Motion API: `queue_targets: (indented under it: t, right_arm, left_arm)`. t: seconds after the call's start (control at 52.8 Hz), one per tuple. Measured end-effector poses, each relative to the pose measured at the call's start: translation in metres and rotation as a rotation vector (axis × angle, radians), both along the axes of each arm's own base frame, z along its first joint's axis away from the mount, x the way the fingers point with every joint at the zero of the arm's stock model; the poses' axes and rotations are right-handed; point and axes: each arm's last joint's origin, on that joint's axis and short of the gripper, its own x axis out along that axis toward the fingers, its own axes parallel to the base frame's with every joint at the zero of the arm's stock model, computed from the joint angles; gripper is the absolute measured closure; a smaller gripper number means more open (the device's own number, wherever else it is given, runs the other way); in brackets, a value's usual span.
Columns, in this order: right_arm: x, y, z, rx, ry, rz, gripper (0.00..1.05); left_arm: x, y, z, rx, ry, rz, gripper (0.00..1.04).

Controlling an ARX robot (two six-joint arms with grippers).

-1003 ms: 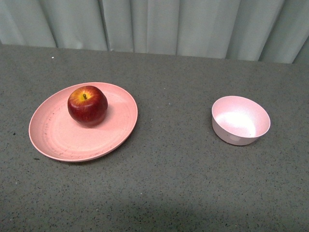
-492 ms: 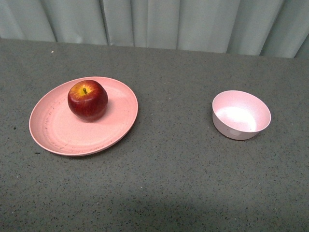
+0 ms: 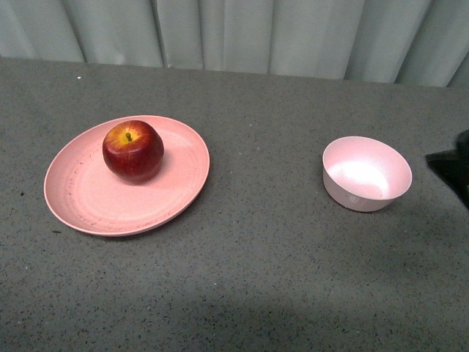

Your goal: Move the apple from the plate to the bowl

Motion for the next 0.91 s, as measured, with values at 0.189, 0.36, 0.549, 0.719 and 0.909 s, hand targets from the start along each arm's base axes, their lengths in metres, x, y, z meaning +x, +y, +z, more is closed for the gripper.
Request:
queue_targets:
  t: [0.189, 0.36, 0.549, 0.719, 0.909]
  right_arm:
    - [0.046, 0.020, -0.027, -0.046, 0.159, 0.065, 0.09]
    - [0.071, 0.031, -0.050, -0.067, 0.249, 0.100, 0.09]
    - [0.096, 0.045, -0.072, -0.092, 0.317, 0.134, 0.09]
    - [0.110, 0.054, -0.083, -0.108, 0.325, 0.152, 0.09]
    - [0.122, 0.063, -0.094, -0.135, 0.344, 0.177, 0.09]
  left_arm:
    - [0.000, 0.000, 0.000, 0.000, 0.000, 0.000, 0.07]
    - [0.000, 0.000, 0.000, 0.000, 0.000, 0.000, 0.07]
    - [0.000, 0.000, 0.000, 0.000, 0.000, 0.000, 0.07]
    - [0.000, 0.000, 0.000, 0.000, 0.000, 0.000, 0.07]
    - [0.000, 0.000, 0.000, 0.000, 0.000, 0.000, 0.07]
